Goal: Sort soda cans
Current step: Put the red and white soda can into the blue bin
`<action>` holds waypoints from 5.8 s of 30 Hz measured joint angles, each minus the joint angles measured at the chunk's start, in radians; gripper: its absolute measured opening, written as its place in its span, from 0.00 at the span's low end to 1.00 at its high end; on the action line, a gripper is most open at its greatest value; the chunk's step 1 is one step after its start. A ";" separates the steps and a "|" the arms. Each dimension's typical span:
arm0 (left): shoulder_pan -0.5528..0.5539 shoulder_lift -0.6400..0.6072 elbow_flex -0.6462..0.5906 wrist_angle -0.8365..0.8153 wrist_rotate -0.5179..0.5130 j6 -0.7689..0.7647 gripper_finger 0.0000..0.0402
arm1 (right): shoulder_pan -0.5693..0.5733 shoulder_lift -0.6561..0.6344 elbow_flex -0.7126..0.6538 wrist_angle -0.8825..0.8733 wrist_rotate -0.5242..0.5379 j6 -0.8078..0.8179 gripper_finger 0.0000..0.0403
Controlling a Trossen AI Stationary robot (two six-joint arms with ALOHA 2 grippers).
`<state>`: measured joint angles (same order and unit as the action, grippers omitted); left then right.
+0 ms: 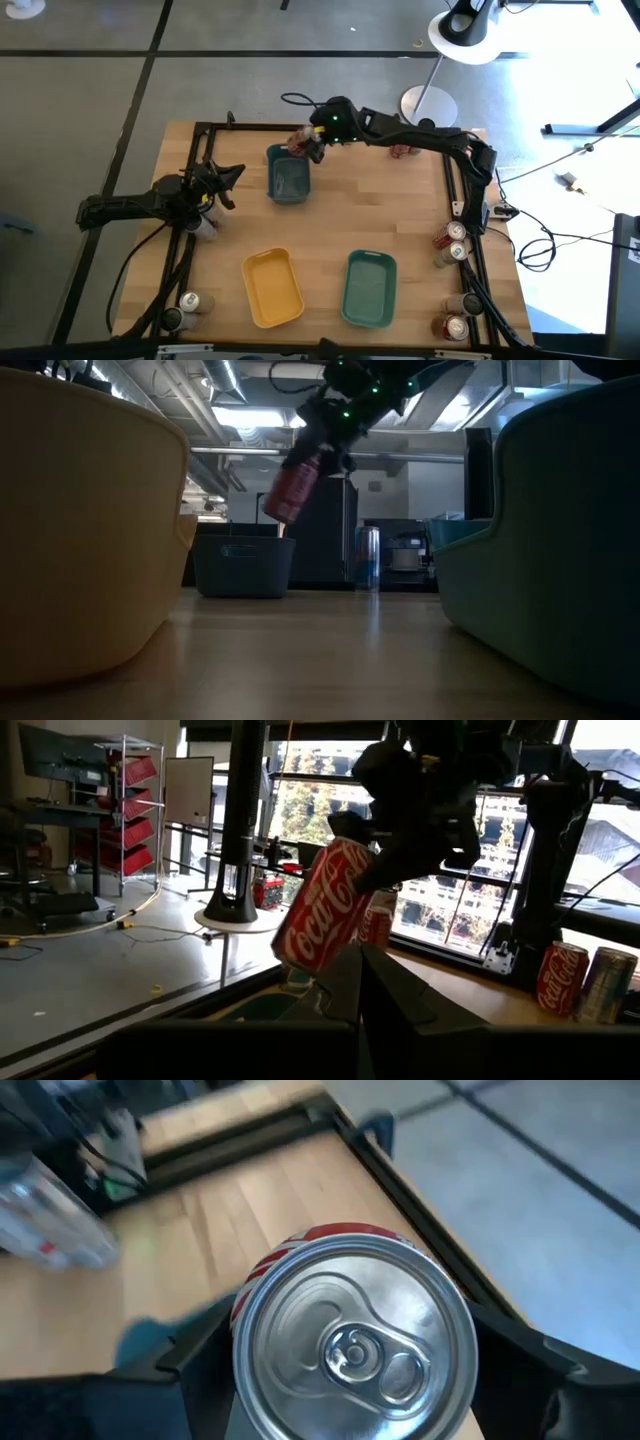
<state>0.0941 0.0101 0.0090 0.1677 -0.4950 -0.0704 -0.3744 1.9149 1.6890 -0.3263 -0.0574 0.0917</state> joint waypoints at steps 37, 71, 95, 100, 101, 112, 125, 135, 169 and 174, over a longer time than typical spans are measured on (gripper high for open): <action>0.000 0.001 0.000 -0.030 0.000 -0.014 0.00 | 0.021 0.345 0.195 0.091 -0.051 0.005 0.74; 0.000 0.001 0.000 -0.053 0.000 -0.038 0.00 | 0.022 0.405 0.196 0.147 -0.040 0.016 0.88; 0.000 0.001 0.000 -0.053 0.000 -0.038 0.00 | 0.021 0.182 0.196 -0.214 -0.025 -0.247 0.87; 0.000 0.001 0.000 -0.054 0.000 -0.038 0.00 | 0.014 0.194 0.178 -0.212 -0.063 -0.312 0.87; 0.000 0.001 0.000 -0.054 0.000 -0.038 0.00 | 0.009 0.196 0.162 -0.193 -0.086 -0.311 0.87; 0.000 0.001 0.000 -0.055 0.000 -0.038 0.00 | -0.027 0.199 0.032 -0.034 -0.127 -0.285 0.87; 0.000 0.001 0.000 0.064 -0.006 -0.083 0.06 | -0.024 0.181 0.033 -0.069 -0.129 -0.283 0.87; 0.000 0.101 0.120 0.101 -0.005 0.005 0.44 | -0.025 0.068 0.033 -0.155 -0.137 -0.287 0.87; 0.268 1.110 1.006 -0.531 0.214 0.033 0.65 | -0.026 0.007 0.034 -0.209 -0.084 -0.394 0.87; 0.307 1.223 1.131 -0.707 0.297 0.013 0.65 | -0.031 -0.042 0.034 -0.266 -0.074 -0.389 0.87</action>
<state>0.4012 1.2328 1.1403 -0.5388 -0.1980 -0.0569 -0.4053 1.8734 1.7229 -0.5920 -0.1315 -0.2970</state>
